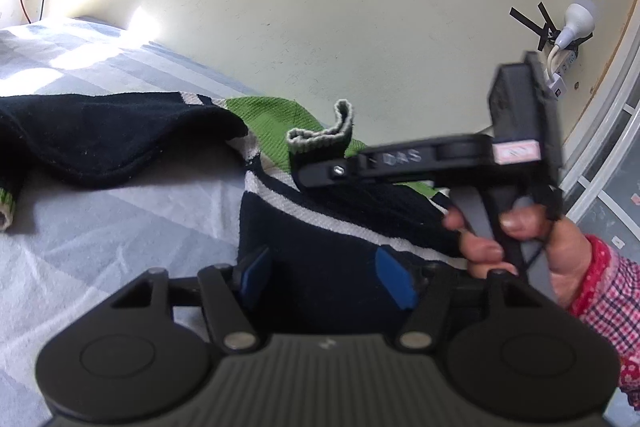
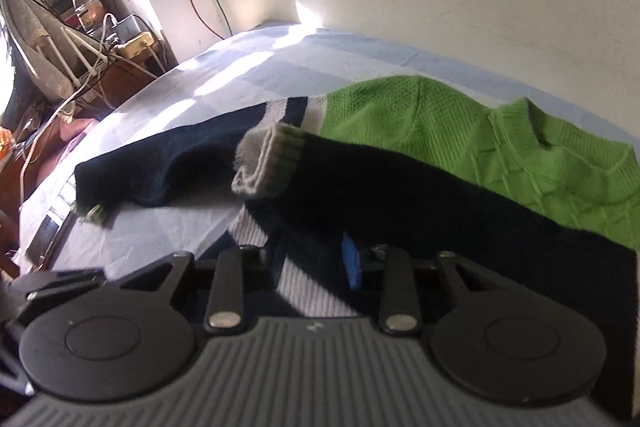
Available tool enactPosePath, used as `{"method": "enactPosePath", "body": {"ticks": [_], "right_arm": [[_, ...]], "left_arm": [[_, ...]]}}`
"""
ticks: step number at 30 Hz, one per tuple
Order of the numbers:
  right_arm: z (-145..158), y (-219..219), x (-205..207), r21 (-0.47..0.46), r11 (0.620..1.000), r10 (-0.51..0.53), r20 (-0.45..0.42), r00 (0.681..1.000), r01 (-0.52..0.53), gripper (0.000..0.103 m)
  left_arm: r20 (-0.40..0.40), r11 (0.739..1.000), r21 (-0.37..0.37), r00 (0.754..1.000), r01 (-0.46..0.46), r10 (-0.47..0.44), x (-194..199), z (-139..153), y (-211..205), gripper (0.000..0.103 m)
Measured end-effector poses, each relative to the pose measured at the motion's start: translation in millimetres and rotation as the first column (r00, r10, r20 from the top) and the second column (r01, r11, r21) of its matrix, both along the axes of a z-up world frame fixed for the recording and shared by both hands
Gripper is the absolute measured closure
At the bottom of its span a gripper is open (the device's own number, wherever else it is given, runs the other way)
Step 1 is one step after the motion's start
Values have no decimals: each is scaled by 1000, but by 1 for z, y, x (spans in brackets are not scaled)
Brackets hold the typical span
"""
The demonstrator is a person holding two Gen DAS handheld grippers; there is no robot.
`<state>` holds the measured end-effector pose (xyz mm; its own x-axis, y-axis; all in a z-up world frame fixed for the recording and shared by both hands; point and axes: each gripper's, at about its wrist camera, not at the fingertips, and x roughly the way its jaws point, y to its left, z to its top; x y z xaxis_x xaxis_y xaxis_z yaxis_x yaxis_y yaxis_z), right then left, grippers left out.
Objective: Fold small clothes
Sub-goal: 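Grasp the other sleeve cuff beside the phone with the right gripper and lift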
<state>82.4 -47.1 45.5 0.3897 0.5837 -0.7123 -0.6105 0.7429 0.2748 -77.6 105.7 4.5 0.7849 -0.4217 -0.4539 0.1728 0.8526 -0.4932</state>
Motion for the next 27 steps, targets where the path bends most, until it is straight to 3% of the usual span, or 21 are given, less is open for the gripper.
{"method": "enactPosePath", "body": {"ticks": [5,8,10,12,15,20,24,25,26,27], "right_arm": [[9,36,29,-23,995,-100,58,993,101,67],[37,57,7,4,1000,30,127,992,-30,67],[54,78,-17,-38,986,167,198,966,-163,66],[67,103,-42,-116,940,340,246,908,-321,57],[72,145,-72,-266,825,561,274,781,-499,52],[54,211,-102,-418,647,754,231,614,-638,52],[30,257,-109,-576,576,798,244,551,-579,57],[24,263,-108,-601,570,801,254,543,-560,67],[24,264,-108,-606,576,798,271,539,-548,94],[28,264,-108,-594,603,780,297,551,-533,93]], "left_arm": [[60,1000,13,998,-11,10,-11,4,0,43],[126,999,32,992,28,-31,-20,9,-5,39],[149,997,50,987,59,-66,-23,11,-9,39],[167,995,65,982,81,-91,-26,13,-13,39],[181,992,75,977,98,-110,-27,14,-16,39],[209,993,66,971,102,-114,-31,14,-15,36],[221,993,48,968,109,-117,-31,14,-12,36],[223,993,44,968,107,-114,-31,13,-11,36],[225,994,39,968,105,-111,-31,13,-10,36],[228,994,35,968,102,-107,-32,13,-9,36]]}}
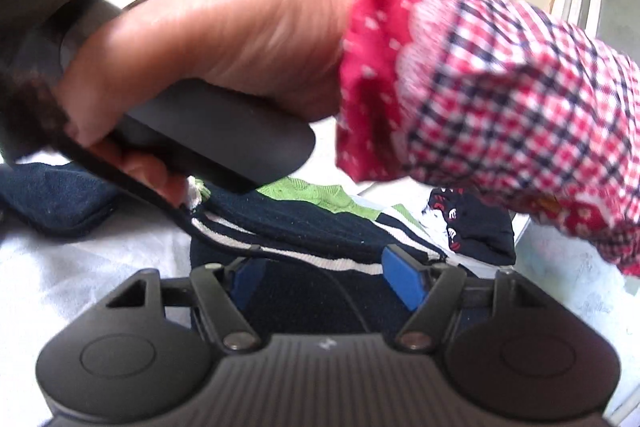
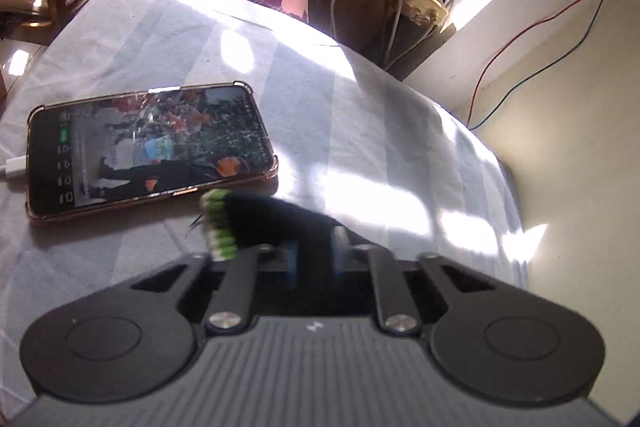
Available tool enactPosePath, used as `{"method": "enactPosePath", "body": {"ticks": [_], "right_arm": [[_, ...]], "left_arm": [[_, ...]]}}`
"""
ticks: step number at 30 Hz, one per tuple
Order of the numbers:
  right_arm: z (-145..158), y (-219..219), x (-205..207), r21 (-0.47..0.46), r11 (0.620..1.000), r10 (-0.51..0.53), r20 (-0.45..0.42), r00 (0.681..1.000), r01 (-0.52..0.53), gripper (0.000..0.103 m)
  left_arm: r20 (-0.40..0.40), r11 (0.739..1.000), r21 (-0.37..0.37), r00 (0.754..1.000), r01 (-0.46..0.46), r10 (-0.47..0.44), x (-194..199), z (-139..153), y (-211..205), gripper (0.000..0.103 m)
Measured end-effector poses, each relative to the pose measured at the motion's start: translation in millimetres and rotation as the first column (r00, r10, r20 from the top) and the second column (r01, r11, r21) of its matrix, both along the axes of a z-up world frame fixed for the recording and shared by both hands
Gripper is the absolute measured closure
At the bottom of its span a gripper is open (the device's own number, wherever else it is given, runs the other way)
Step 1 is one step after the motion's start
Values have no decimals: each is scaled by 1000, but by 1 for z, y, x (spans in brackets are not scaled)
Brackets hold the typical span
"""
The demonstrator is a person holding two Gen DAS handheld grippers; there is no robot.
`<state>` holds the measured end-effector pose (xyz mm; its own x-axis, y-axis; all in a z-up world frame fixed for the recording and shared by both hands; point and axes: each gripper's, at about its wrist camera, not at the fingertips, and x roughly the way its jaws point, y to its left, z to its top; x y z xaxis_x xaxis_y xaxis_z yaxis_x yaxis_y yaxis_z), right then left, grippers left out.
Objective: Fold small clothes
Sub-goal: 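Grasp the other sleeve cuff beside the phone with the right gripper and lift, then lay the held sleeve across the sweater body with the right gripper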
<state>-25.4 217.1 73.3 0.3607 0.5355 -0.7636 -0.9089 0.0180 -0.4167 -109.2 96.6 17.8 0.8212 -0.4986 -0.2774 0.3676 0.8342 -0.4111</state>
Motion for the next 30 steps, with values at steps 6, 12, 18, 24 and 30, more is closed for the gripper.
{"method": "enactPosePath", "body": {"ticks": [6,12,18,24,30], "right_arm": [[79,-63,48,334,902,-252,-104,962,272,93],[119,-228,102,541,542,-581,-313,752,644,93],[50,-390,92,410,204,-739,-532,415,889,83],[0,-498,50,338,-72,-740,-649,177,938,51],[9,-495,43,403,-21,-723,-638,265,915,50]], "left_arm": [[9,1000,-11,1000,1,0,1,-1,1,36],[15,1000,-10,1000,4,-4,-3,-1,3,34],[-39,998,5,998,57,-57,6,1,0,32],[-90,990,139,996,27,-14,55,35,-14,32],[-183,987,127,976,-98,120,141,35,-19,42]]}}
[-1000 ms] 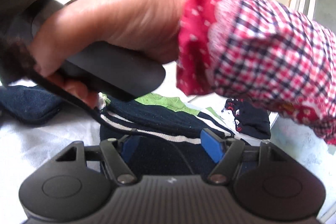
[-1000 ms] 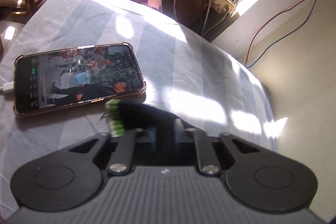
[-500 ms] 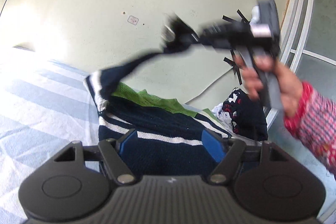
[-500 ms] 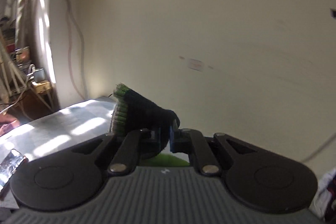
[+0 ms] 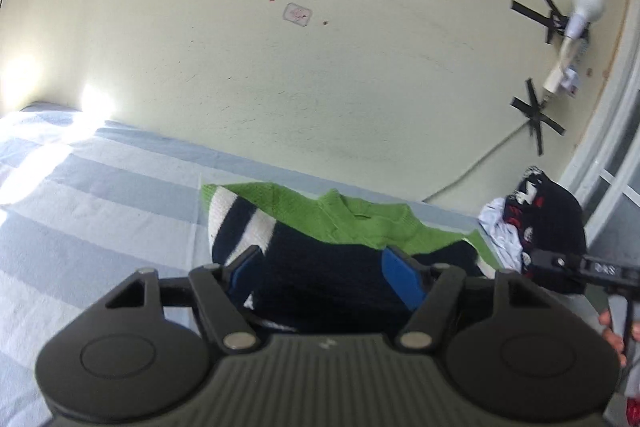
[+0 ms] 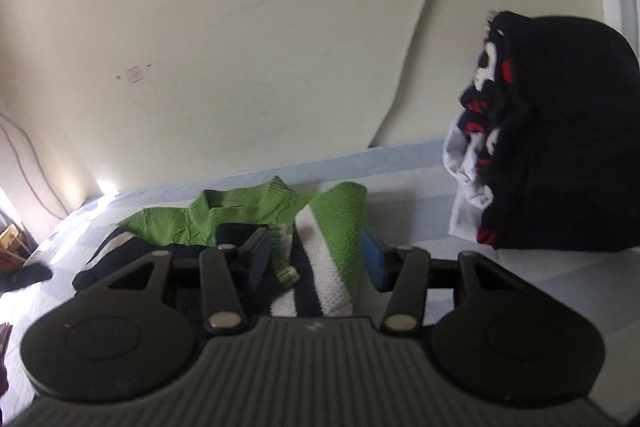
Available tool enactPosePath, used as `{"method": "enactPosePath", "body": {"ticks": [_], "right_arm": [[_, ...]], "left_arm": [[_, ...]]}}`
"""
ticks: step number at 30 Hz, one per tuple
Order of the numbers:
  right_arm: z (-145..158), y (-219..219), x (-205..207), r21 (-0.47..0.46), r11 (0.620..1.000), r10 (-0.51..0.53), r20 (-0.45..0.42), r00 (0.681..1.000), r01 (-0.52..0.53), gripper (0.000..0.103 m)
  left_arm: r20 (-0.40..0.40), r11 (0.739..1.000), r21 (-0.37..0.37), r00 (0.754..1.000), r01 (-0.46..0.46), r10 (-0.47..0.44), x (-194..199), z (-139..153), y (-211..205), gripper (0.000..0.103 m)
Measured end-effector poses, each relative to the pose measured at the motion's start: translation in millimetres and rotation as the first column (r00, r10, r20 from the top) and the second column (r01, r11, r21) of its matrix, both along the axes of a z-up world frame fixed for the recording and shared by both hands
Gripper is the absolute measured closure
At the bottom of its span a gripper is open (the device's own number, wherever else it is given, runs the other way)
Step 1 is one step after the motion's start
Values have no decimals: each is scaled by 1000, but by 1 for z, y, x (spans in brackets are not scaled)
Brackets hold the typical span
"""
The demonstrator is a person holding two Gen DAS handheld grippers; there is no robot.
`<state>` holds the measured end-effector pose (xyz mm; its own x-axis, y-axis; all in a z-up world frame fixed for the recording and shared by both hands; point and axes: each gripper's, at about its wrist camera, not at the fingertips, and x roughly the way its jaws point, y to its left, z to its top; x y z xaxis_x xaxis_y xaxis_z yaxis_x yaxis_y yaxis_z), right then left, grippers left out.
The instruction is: Fold small clothes
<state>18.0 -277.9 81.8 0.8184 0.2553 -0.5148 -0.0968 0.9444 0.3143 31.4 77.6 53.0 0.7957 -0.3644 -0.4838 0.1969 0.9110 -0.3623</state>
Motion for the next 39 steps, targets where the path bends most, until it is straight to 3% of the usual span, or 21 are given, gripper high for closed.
{"method": "enactPosePath", "body": {"ticks": [3,6,10,11,12,13,16,19,22,23,24,25,26,28,29,30,31,34,36,38,39], "right_arm": [[-5,23,16,-35,994,104,29,994,-103,51],[-18,43,40,-145,983,117,9,993,-115,50],[-48,33,79,-30,985,166,-129,978,-172,51],[-53,32,82,-6,983,182,-142,973,-185,65],[-54,35,81,-7,978,206,-130,970,-208,88],[-51,37,77,-44,977,202,-104,974,-208,99],[-41,19,72,-36,993,112,-40,993,-113,99],[-43,-1,75,-105,994,-41,-55,998,35,100],[-40,-12,74,23,999,44,-81,996,-42,93],[-37,-10,72,25,998,55,-68,996,-54,92],[-35,-7,72,21,998,66,-63,996,-65,78],[-34,-4,73,35,996,83,-68,994,-81,55],[-36,-1,76,62,993,105,-79,991,-100,46],[-43,12,82,57,989,140,-115,983,-134,44],[-49,21,85,26,988,153,-141,978,-151,47],[-53,29,85,-11,987,156,-144,977,-160,65],[-53,35,82,-44,985,163,-128,978,-170,93],[-45,31,73,-55,991,118,-68,991,-121,98],[-43,15,71,-63,998,11,-42,999,-14,100],[-50,6,74,-109,993,-64,-78,995,55,100],[-54,3,76,-84,996,-46,-97,994,38,100]], "left_arm": [[-21,997,18,997,-72,72,29,-15,-3,49],[-47,990,50,990,-133,135,45,-37,-4,49],[-45,988,41,988,-149,151,47,-46,-3,53],[-54,987,62,987,-147,150,49,-48,-6,55],[-54,984,83,986,-155,160,50,-48,-8,60],[-48,983,93,985,-160,165,50,-48,-10,62],[-37,979,125,985,-161,167,49,-47,-15,62],[-24,972,165,985,-167,174,49,-46,-21,62],[-16,968,187,985,-168,174,47,-45,-24,61],[-17,967,190,984,-169,175,47,-45,-24,61],[-17,967,191,984,-169,176,47,-45,-24,60],[-17,967,192,984,-170,176,47,-45,-24,60],[-18,966,193,984,-170,176,47,-46,-25,60],[-18,966,196,984,-170,177,47,-46,-25,60],[-17,965,199,984,-170,177,46,-46,-25,61],[-16,965,200,984,-170,176,46,-46,-25,62],[-14,964,202,984,-171,177,46,-46,-25,61],[-13,964,202,984,-172,178,45,-46,-25,62],[-11,962,214,984,-172,179,46,-46,-27,62],[-9,958,229,984,-173,180,45,-46,-29,62],[-7,957,233,984,-171,177,45,-46,-30,61]]}}
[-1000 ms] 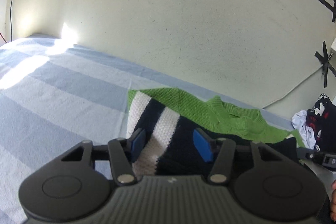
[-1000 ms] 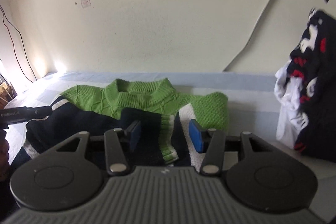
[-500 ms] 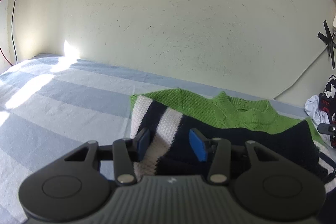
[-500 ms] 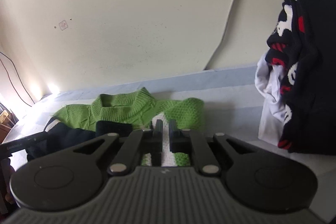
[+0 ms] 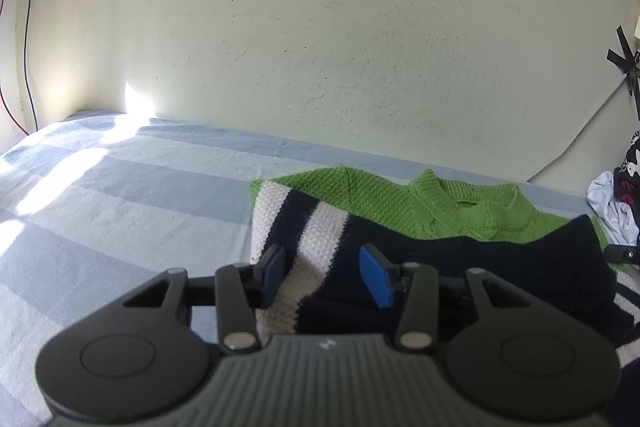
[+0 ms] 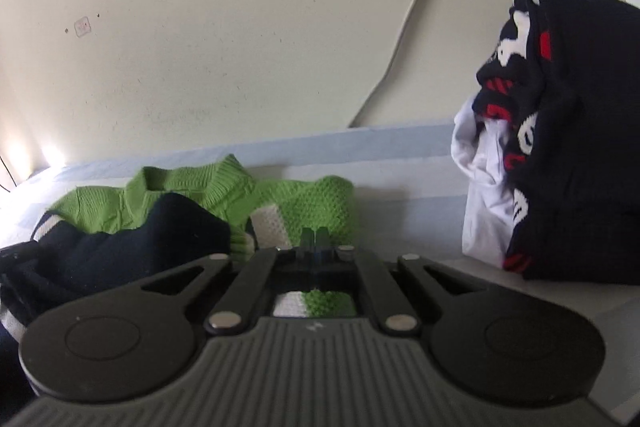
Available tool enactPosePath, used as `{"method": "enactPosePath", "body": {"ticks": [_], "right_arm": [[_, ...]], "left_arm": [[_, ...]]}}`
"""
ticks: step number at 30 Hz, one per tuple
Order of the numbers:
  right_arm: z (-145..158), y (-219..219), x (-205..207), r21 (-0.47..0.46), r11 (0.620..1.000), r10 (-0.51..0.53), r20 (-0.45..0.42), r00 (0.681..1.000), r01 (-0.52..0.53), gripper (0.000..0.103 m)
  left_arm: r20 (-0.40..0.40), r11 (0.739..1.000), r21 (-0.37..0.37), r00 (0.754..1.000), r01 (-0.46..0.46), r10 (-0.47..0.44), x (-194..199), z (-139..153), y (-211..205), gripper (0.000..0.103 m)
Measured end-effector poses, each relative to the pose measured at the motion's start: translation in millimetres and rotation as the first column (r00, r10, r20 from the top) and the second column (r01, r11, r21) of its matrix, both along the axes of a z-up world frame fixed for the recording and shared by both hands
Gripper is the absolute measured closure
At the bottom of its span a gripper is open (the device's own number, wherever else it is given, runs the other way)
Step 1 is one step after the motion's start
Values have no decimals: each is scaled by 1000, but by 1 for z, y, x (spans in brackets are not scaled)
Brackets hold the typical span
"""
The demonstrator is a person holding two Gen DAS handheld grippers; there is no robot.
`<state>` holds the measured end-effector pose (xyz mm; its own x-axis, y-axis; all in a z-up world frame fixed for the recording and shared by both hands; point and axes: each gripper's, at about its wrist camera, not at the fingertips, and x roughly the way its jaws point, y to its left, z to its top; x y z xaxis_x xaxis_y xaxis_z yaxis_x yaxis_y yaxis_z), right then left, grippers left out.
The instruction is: Fold small clothes
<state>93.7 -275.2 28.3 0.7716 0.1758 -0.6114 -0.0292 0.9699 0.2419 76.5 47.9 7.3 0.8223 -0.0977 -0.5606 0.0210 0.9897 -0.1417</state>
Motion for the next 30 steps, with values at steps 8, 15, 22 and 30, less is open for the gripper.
{"method": "enactPosePath", "body": {"ticks": [8,15,22,30], "right_arm": [[10,0,5,190,976,104,5,995,-103,39],[5,35,2,33,991,130,26,991,-131,97],[9,7,-9,56,998,16,61,998,-19,95],[-1,1,18,274,956,127,-76,989,-102,44]], "left_arm": [[2,1000,13,1000,11,-11,-1,0,-1,53],[6,1000,10,1000,12,-12,-2,-1,0,51],[10,1000,13,1000,12,-12,-3,-1,-1,50],[12,1000,10,1000,13,-13,-4,0,-2,47]]}}
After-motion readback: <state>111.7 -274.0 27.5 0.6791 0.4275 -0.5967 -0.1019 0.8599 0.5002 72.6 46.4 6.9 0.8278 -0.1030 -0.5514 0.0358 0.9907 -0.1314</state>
